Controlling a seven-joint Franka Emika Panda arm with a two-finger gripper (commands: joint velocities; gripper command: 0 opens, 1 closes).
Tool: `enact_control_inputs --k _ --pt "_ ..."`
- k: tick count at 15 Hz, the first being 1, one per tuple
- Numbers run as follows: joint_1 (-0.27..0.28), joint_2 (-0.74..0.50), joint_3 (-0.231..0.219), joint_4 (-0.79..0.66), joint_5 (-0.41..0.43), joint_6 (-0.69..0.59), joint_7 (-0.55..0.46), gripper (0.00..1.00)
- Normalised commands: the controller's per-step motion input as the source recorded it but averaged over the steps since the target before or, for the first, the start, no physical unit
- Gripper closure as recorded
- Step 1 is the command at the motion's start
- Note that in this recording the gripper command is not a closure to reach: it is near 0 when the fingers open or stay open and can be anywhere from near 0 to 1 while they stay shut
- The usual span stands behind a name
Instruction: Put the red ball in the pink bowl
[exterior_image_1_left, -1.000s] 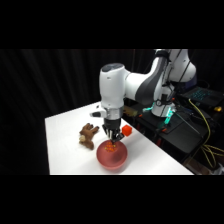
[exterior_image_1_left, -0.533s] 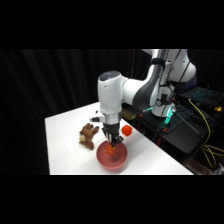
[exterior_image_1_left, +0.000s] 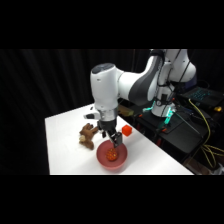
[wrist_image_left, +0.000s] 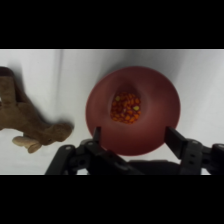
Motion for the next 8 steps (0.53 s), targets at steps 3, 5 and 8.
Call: enact_control_inputs --k 3,5,8 --pt "0.047 -0.32 -0.024 0.21 0.029 -0.52 0.02 0.0" --pt "0.043 -0.31 -0.025 0.23 0.027 -0.54 0.06 0.0" --pt "0.052 -0.24 -0.04 0.24 -0.036 -0.47 0.14 0.0"
